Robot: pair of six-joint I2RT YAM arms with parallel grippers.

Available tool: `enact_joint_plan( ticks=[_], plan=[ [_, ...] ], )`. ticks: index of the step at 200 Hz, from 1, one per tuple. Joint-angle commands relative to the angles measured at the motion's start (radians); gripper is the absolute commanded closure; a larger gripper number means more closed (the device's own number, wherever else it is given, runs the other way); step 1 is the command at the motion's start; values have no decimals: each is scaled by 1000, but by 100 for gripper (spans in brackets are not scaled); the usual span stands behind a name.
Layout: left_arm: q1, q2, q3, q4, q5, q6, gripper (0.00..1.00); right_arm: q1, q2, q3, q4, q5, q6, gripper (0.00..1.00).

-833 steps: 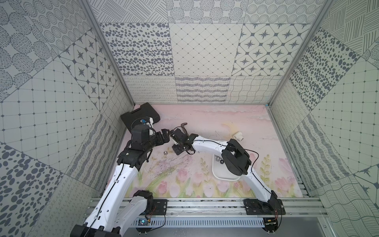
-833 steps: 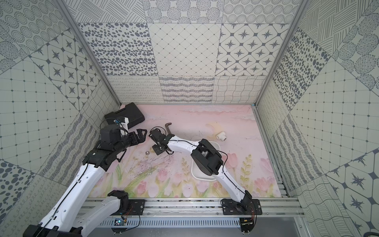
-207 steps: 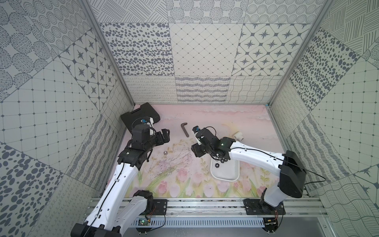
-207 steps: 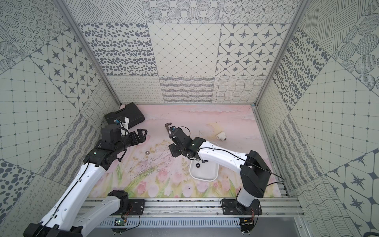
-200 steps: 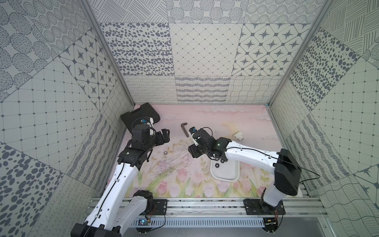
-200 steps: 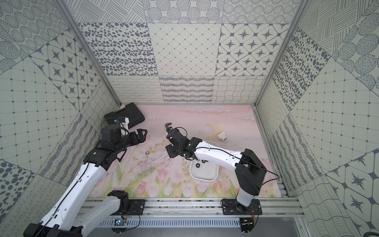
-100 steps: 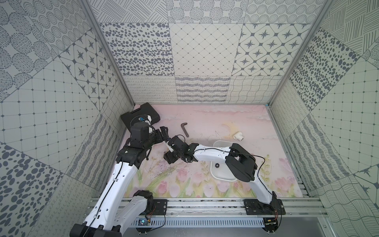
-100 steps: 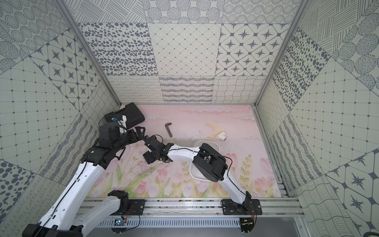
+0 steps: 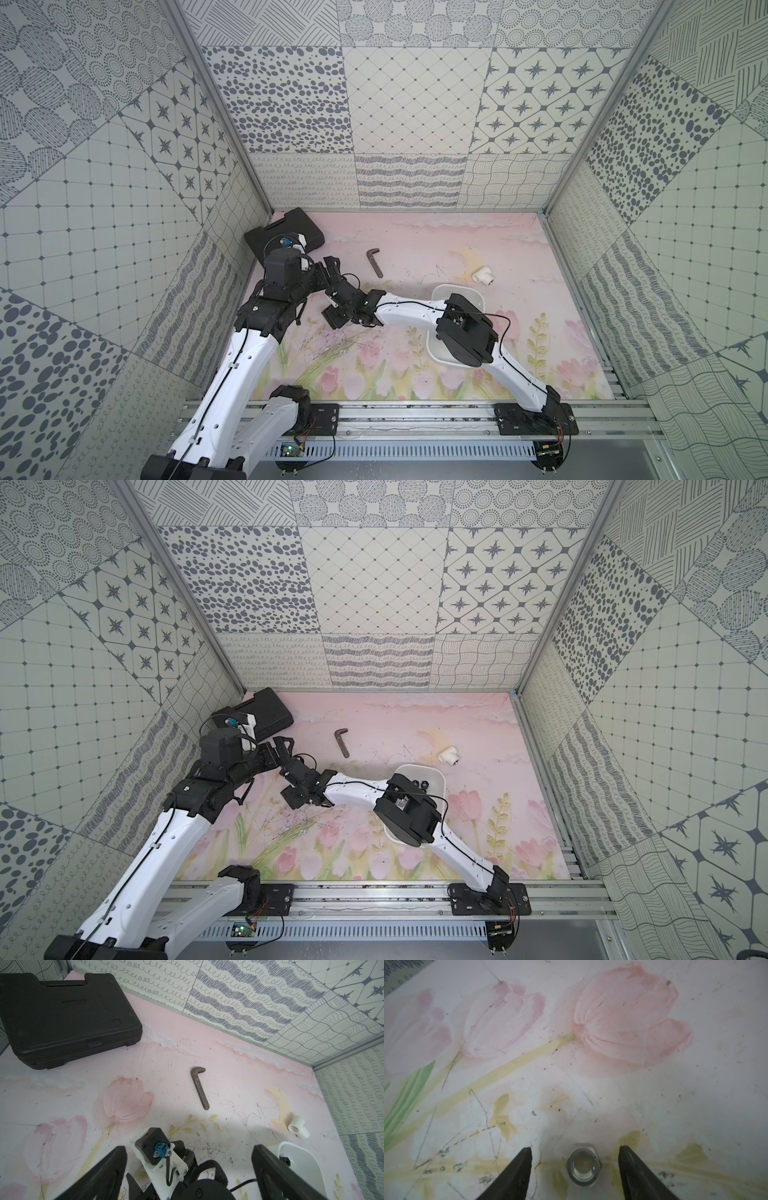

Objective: Put the nuts on the desktop into the storage box
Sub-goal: Pick up the nut from the center of the board.

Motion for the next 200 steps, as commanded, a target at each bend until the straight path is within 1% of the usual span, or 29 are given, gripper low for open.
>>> enact_joint_plan(
  ticks=[1,22,31,83,95,111,136,155,166,181,200],
  plan=[
    [0,-4,-4,-7,-9,16,1,10,34,29,-15,38,-25,33],
    [0,-5,-5,-6,-13,20,1,11,42,29,-30,47,-29,35],
    [-1,-7,-5,-7,-12,21,1,11,42,21,-31,49,-30,37],
    [0,-5,-5,-3,-14,22,1,13,18,-28,-29,56,-34,68],
    [0,-5,-5,-3,-15,24,1,13,2,-49,-20,60,-35,77],
    [1,-5,-5,-3,-20,25,1,15,-51,-122,24,62,-32,82],
    [1,-1,-8,0,-18,24,1,14,-204,-311,112,73,-22,87],
    [1,3,-7,3,-15,23,1,13,-376,-500,191,93,-13,88],
    [2,4,-8,6,-12,22,1,10,-501,-618,234,103,1,88],
    [3,6,-8,11,-10,21,1,4,-658,-751,234,136,27,88],
    [0,5,-15,17,-10,18,1,-8,-866,-898,190,199,64,87]
  ],
)
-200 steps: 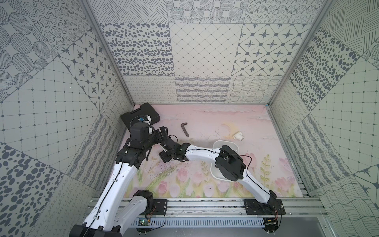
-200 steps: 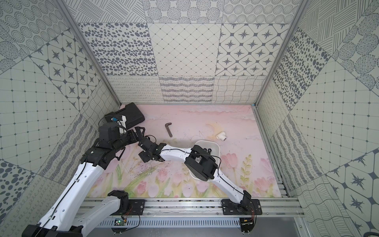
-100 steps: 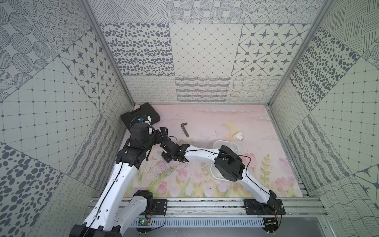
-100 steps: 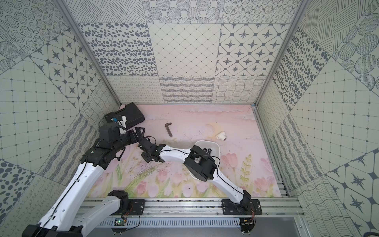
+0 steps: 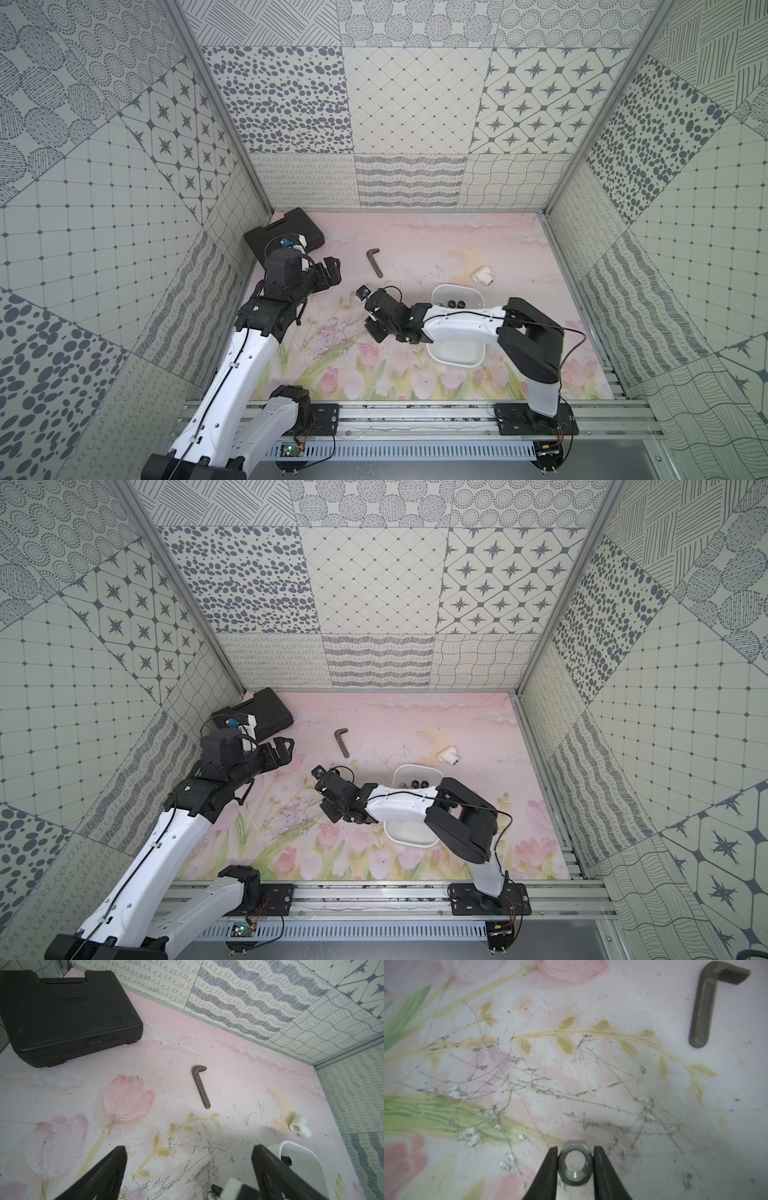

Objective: Put the nuts on the desktop into the storage box
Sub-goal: Pick up the nut from the center of the board, then place the nut in the storage box.

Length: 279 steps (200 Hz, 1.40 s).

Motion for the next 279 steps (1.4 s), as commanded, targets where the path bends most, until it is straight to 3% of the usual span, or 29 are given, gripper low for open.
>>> enact_joint_plan(
  ticks=[1,47,80,104,168,224,279],
  plan=[
    [1,2,-9,18,-10,17,1,-13,-229,-130,45,88,61,87],
    [1,0,-20,18,-5,14,1,-100,-630,-366,-244,235,216,87],
    [3,3,-25,18,1,11,1,-167,-753,-474,-366,251,338,87],
    [-1,4,-26,46,4,11,1,-209,-711,-480,-405,201,375,86],
    [3,-3,-30,40,-4,16,1,-232,-430,-430,-393,98,390,86],
    [0,-2,-31,40,-7,17,1,-233,-326,-404,-329,100,375,84],
    [3,-7,-32,37,-9,19,1,-242,-288,-379,-294,113,368,66]
  ],
)
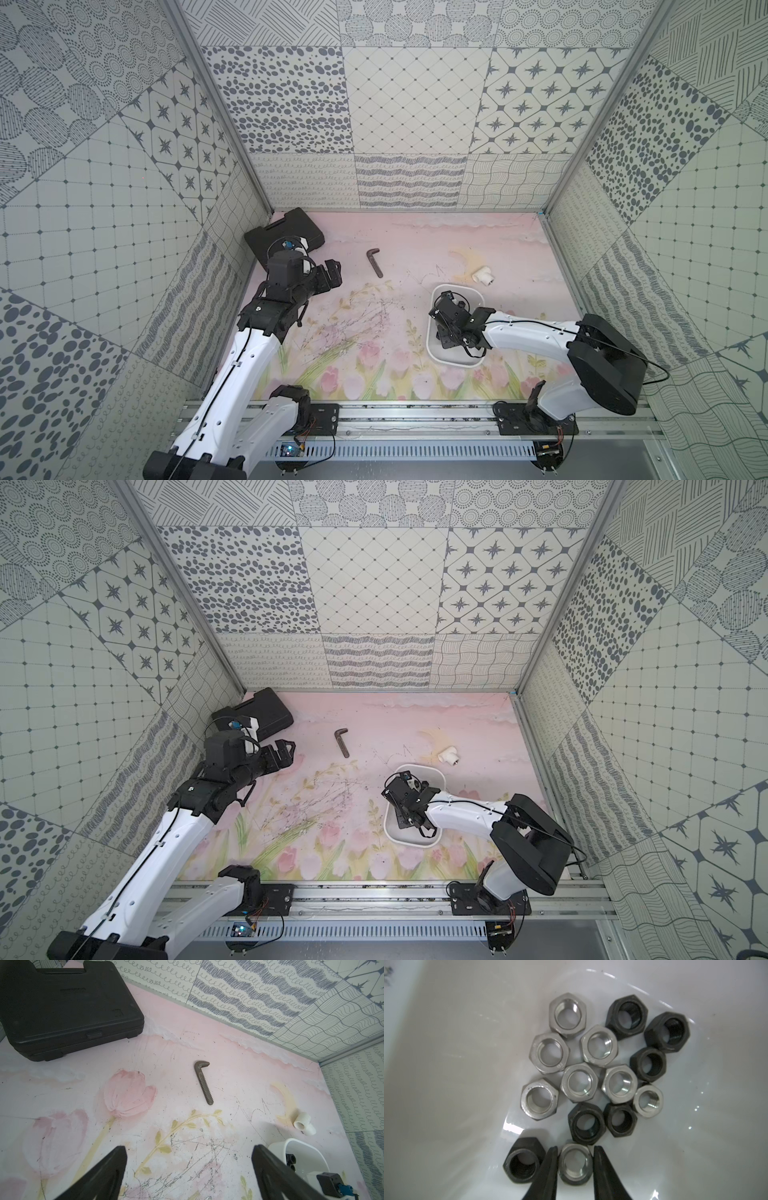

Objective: Put the nuts on the desktop into the storage box
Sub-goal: Place the nut in the storage box.

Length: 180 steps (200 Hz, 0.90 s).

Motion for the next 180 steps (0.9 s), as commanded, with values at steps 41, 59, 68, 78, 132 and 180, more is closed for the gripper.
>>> enact_joint_plan(
  ticks=[41,59,68,78,132,180],
  plan=[
    [2,-6,-8,33,-12,16,1,-6,-80,47,30,24,-32,50],
    [-1,-1,-13,40,-26,10,1,-5,-128,80,-16,32,-50,46],
    [0,2,-19,47,-29,4,1,-5,-159,99,-38,38,-63,42],
    [-2,0,-25,54,-31,-2,1,-6,-201,121,-59,50,-78,37],
    [0,-63,-210,264,-99,1,1,-136,-487,142,-97,103,-200,4],
    [-1,-4,-354,472,-153,77,1,-462,-514,121,-50,83,-361,3]
  ],
)
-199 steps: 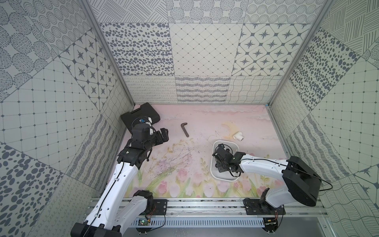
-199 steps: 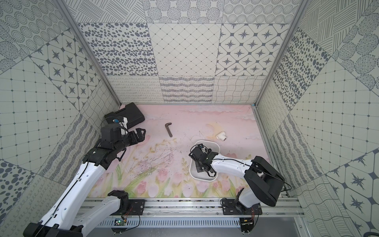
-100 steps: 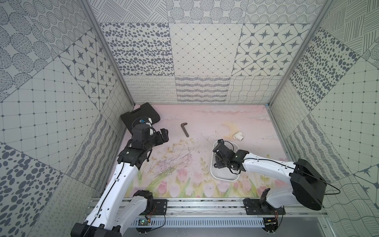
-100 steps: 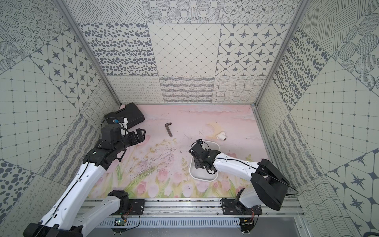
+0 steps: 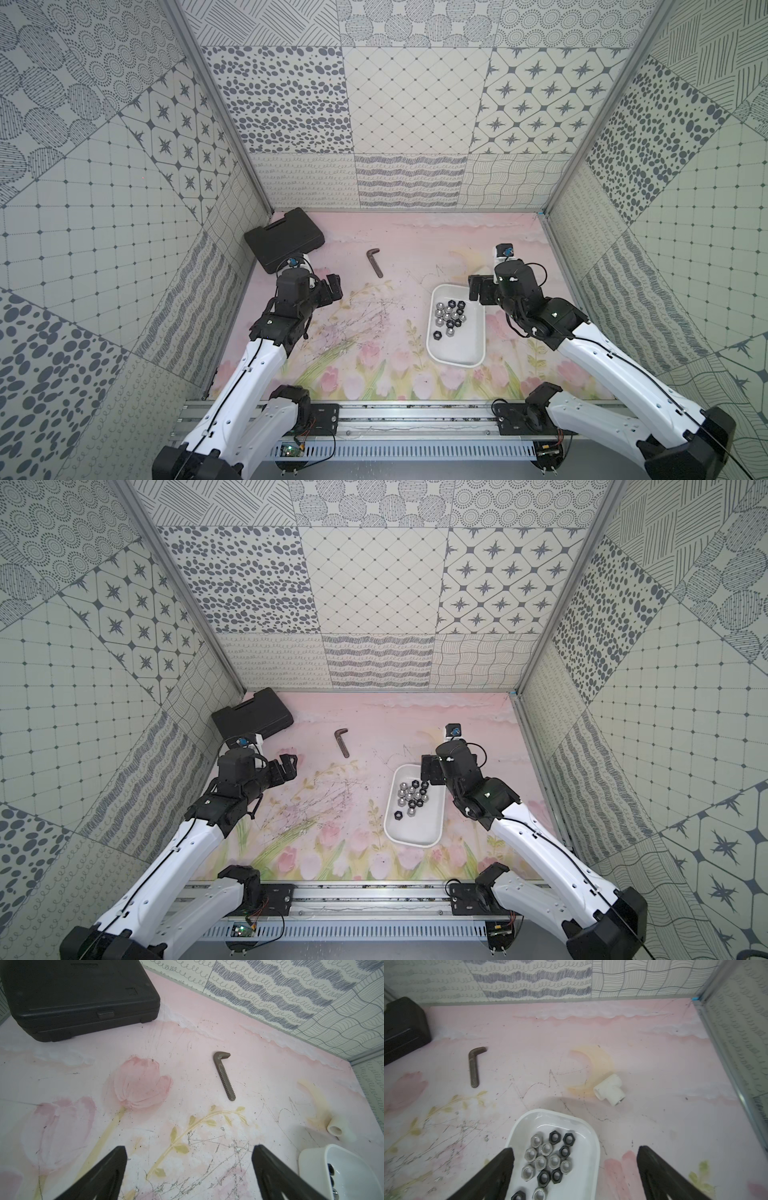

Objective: Put the nuts on the desktop into the storage box
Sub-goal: Place the nut in the storage box, then reset both arms

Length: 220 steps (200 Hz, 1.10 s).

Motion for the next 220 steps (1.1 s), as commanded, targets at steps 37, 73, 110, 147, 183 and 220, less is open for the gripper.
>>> enact_joint_plan(
  ticks=[37,73,110,147,183,220],
  plan=[
    [0,145,-182,452,-107,197,1,-342,70,-138,276,-151,-173,3],
    [5,291,-218,617,-99,241,1,-374,163,-310,702,-170,-270,3],
    [17,396,-228,748,-75,291,1,-421,372,-394,1084,-222,-349,3],
    [43,465,-238,865,-63,314,1,-453,544,-365,1169,-259,-329,3],
    [70,517,-286,1040,-61,327,1,-462,535,-416,1266,-269,-318,3],
    [85,660,-302,1191,-12,330,1,-471,579,-506,1483,-307,-322,3]
  ],
)
